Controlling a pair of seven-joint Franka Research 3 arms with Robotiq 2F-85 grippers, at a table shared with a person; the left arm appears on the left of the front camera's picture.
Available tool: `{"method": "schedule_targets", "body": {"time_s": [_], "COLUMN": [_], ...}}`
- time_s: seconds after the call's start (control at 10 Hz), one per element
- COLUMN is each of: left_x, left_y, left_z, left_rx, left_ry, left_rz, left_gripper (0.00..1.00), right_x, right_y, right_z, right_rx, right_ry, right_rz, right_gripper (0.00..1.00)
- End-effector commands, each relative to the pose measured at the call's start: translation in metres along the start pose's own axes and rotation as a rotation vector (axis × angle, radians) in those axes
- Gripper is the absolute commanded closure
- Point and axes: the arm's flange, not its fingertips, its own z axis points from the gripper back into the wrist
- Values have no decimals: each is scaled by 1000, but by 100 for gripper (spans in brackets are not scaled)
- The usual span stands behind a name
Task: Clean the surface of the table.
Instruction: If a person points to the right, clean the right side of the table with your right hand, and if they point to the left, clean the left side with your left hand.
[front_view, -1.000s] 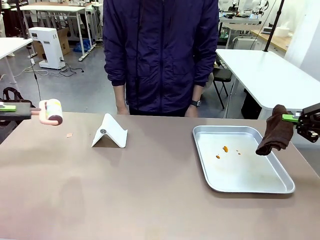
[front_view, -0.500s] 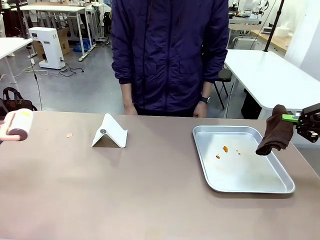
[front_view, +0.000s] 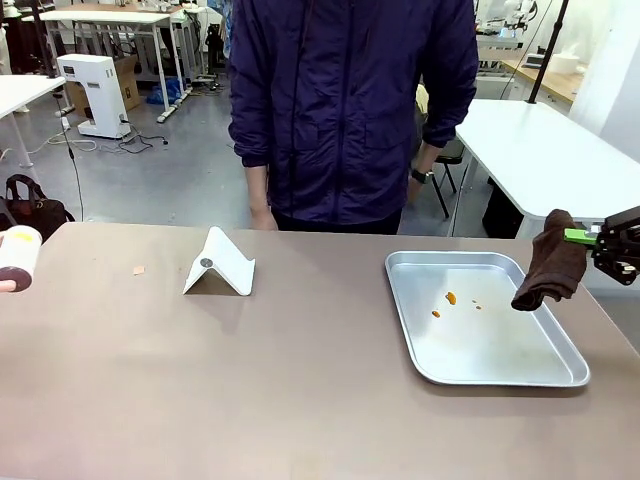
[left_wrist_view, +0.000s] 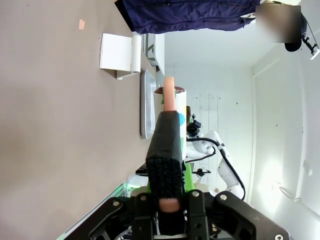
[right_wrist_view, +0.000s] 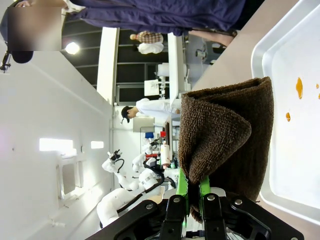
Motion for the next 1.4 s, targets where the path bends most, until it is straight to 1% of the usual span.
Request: {"method": "schedule_targets", "body": {"time_s": [0.0, 0.2, 0.3, 0.4, 0.6, 0.8, 0.9, 1.0, 1.1, 1.3], "left_x": [0, 1, 13, 32, 78, 114, 131, 148, 160, 173], "left_y": [-8, -2, -5, -7, -10, -6, -3, 2, 8, 23], "left_z": [-2, -2, -10, -21, -42, -59, -65, -69, -73, -84], "left_rx": [8, 3, 30, 78, 132, 215, 256, 295, 322, 379], "left_ry": [5, 4, 19, 24, 49, 116, 117, 73, 54, 28], "left_rz": [-6, -5, -13, 3, 11, 37, 65, 80, 89, 88], "left_gripper": [78, 78, 78, 78, 78, 78, 78, 78, 78, 78], "right_x": [-1, -1, -1, -1, -1, -1, -1, -1, -1, -1], "right_y": [4, 4, 4, 4, 4, 4, 4, 4, 4, 4], "right_z": [1, 1, 1, 1, 1, 1, 1, 1, 1, 1], "right_rx": [10, 10, 10, 10, 10, 10, 10, 10, 10, 10], "right_ry": [4, 4, 4, 4, 4, 4, 4, 4, 4, 4], "right_rz": [-11, -11, -11, -11, -11, -11, -11, -11, -11, -11], "right_gripper": [100, 100, 100, 100, 100, 100, 100, 100, 100, 100]}}
